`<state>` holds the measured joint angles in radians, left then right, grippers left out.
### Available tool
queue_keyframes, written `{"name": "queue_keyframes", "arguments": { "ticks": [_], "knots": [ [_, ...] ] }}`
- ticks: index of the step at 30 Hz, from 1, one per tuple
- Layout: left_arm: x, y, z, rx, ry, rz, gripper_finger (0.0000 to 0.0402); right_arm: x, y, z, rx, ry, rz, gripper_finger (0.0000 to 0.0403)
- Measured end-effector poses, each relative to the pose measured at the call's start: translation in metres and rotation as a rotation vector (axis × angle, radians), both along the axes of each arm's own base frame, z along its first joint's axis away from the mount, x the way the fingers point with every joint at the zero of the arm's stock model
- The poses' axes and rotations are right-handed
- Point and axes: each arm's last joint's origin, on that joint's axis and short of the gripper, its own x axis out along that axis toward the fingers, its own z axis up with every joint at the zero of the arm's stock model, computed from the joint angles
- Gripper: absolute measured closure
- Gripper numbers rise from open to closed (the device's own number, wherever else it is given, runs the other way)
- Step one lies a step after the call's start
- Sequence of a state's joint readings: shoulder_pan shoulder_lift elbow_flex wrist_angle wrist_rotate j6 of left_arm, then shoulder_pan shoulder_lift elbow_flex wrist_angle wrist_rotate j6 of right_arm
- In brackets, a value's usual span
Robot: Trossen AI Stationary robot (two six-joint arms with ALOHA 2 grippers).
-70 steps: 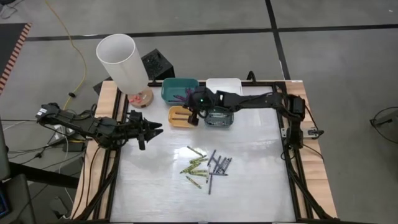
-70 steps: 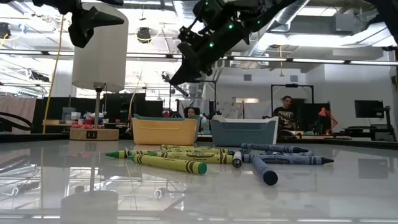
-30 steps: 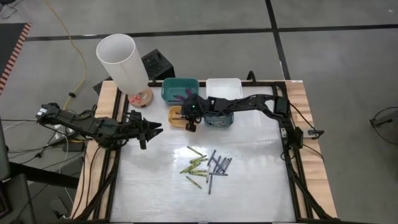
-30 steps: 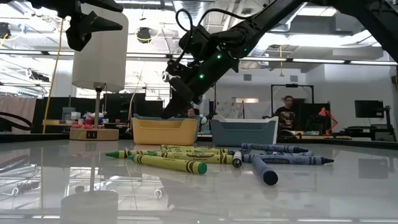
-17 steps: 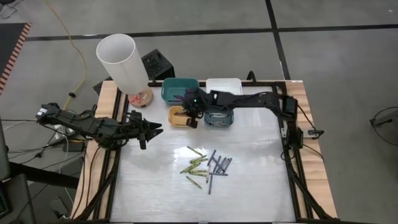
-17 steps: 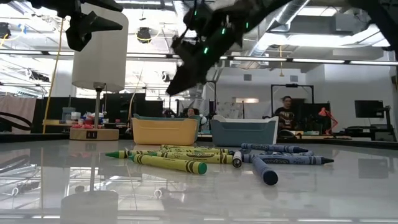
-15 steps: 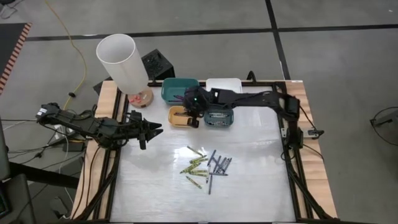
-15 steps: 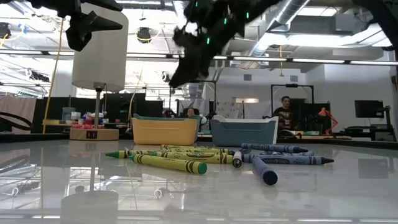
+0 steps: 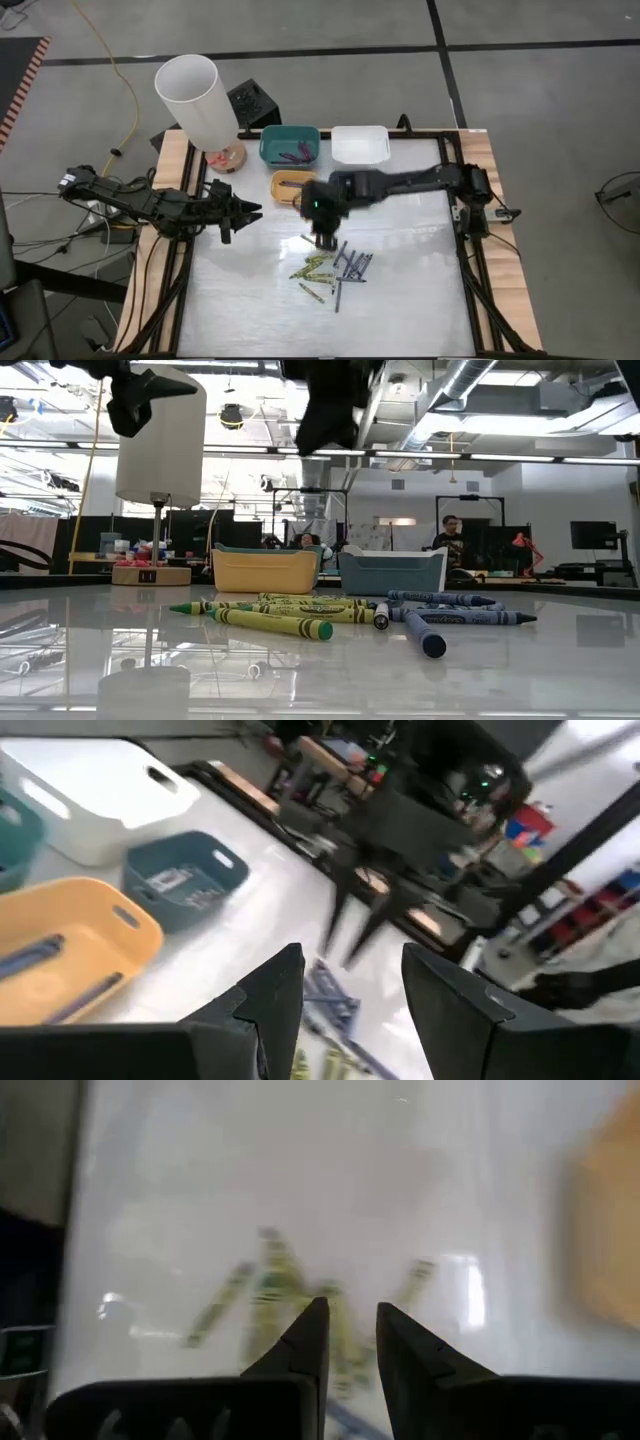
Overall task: Sort crayons
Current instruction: Put the blue crayon into the yellow bin
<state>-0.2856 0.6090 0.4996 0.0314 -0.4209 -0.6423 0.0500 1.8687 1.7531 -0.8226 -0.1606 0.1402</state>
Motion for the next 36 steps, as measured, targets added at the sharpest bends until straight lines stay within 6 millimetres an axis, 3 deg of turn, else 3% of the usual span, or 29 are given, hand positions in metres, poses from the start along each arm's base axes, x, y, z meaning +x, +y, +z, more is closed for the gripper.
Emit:
{"name": "queue_keyframes", "arguments": {
  "ticks": [6,12,18,23,29,36],
  "knots": [
    [0.000,-0.004,0.007,-0.032,-0.066,-0.076,0.0242,-0.010,0.048,0.011,-0.002,-0.039,0.082,0.0321],
    [-0.002,-0.010,0.010,-0.029,-0.095,-0.115,0.0242,-0.025,0.086,0.020,0.027,-0.039,0.019,0.0321],
    [-0.003,-0.013,0.010,-0.008,-0.099,-0.128,0.0242,-0.056,0.128,0.020,-0.012,0.055,-0.136,0.0321],
    [-0.003,-0.014,0.014,-0.019,-0.135,-0.132,0.0242,-0.081,0.158,0.032,-0.079,-0.036,-0.146,0.0321],
    [-0.004,-0.012,0.018,-0.040,-0.177,-0.052,0.0242,-0.110,0.150,0.049,-0.189,-0.077,-0.175,0.0321],
    [-0.004,-0.008,0.019,-0.046,-0.188,0.069,0.0242,-0.157,0.119,0.031,-0.200,-0.053,-0.274,0.0321]
  ]
}}
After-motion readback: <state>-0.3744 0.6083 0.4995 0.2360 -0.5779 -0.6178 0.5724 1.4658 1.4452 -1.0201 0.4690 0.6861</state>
